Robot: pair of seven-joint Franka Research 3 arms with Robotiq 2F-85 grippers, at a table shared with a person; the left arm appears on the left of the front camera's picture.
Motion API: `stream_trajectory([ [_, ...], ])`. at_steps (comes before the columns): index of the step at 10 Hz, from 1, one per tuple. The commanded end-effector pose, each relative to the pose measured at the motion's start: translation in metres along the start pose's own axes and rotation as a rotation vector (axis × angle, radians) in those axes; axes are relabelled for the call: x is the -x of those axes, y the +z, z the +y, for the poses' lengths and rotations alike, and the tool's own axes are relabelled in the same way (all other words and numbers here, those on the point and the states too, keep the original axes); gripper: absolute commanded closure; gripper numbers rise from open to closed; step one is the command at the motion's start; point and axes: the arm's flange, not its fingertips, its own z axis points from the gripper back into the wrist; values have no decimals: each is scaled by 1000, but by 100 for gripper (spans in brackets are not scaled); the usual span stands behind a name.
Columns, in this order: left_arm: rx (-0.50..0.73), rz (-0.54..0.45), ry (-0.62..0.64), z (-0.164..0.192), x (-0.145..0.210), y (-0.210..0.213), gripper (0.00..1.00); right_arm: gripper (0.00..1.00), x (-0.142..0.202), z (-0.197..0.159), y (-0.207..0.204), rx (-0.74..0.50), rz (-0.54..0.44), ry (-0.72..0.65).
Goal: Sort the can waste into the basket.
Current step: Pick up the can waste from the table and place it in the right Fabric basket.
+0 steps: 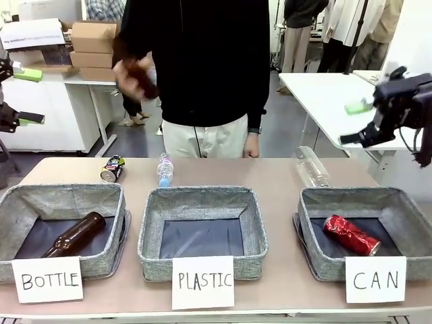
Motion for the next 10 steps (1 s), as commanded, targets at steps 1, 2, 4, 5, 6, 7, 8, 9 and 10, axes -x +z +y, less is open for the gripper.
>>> stream_trajectory([
  [1, 23, -4, -21, 1, 0, -2, 0, 0, -3, 2, -8, 129, 109, 4],
  [2, 23, -4, -21, 1, 0, -2, 0, 0, -3, 2, -8, 129, 109, 4],
  [4, 23, -4, -21, 1, 0, -2, 0, 0, -3, 2, -8, 129, 109, 4],
  [5, 23, -4, -21, 1, 0, -2, 0, 0, -3, 2, -8, 129, 109, 4],
  [6, 23, -4, -21, 1, 0, -2, 0, 0, -3, 2, -8, 129, 109, 4],
  [7, 23, -4, -21, 1, 0, -2, 0, 0, -3, 2, -8, 129, 109, 4],
  [8, 23, -4, -21, 1, 0, -2, 0, 0, -3, 2, -8, 129, 109, 4],
  [9, 23, -4, -21, 1, 0, -2, 0, 0, -3, 2, -8, 129, 109, 4],
  [10, 23, -4, -21, 1, 0, -2, 0, 0, -3, 2, -8, 129, 109, 4],
])
